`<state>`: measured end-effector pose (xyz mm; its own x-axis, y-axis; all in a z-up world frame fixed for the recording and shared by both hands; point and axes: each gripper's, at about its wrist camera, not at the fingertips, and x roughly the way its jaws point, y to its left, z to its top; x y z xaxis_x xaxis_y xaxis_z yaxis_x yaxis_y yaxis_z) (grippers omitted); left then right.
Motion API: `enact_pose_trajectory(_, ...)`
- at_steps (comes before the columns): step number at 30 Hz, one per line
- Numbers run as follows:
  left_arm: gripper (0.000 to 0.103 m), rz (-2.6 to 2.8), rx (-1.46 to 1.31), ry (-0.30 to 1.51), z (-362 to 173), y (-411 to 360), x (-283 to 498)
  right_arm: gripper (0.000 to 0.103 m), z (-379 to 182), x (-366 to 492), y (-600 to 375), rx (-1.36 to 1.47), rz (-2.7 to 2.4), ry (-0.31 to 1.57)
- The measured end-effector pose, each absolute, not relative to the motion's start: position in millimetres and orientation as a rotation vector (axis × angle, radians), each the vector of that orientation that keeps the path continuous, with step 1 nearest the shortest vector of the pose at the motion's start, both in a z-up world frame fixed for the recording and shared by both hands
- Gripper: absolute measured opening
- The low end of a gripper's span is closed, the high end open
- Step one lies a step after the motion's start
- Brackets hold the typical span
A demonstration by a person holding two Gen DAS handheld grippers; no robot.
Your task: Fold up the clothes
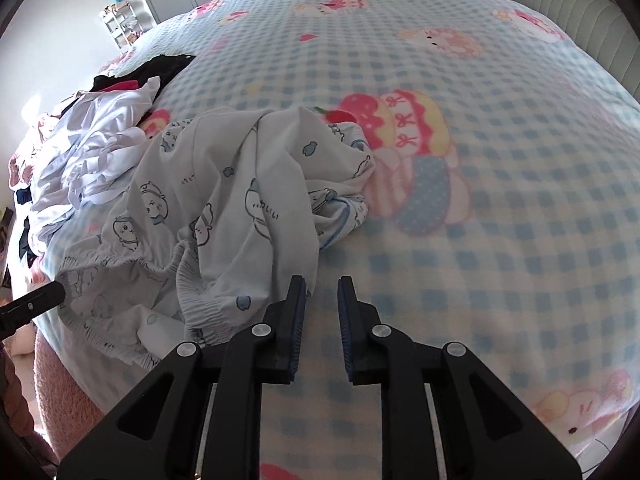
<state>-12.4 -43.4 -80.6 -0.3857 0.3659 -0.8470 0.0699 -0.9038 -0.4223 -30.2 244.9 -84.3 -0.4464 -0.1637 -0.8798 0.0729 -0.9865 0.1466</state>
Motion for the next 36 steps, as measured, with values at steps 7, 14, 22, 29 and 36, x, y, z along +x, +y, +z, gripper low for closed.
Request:
enact_pose_trajectory(7,0.052,2.333,-1.74,-0.733,-99.4,-31.9,7.4,0.033,-71.5,-26.0,200.7,1.467,-2.43,-0.001)
enact_pose_trajectory(14,0.055,2.278,-1.797,-0.762,-111.0,-22.1,21.5,0.043,-85.4,-33.3,163.9,1.509,-2.34,0.138)
enact_pose_trajectory(22,0.056,2.225,-1.691,-0.764,-126.0,7.1,4.3,0.038,-103.0,-38.5,176.0,1.6,-2.376,0.084)
enact_pose_trajectory(29,0.056,2.262,-1.681,-0.817,-133.6,7.5,-4.5,0.026,-91.1,-26.8,207.6,1.547,-2.527,-0.032)
enact_pose_trajectory(36,0.054,2.311,-1.628,-0.812,-124.6,2.9,-32.5,0.021,-80.0,-21.7,222.3,1.518,-2.582,-0.066)
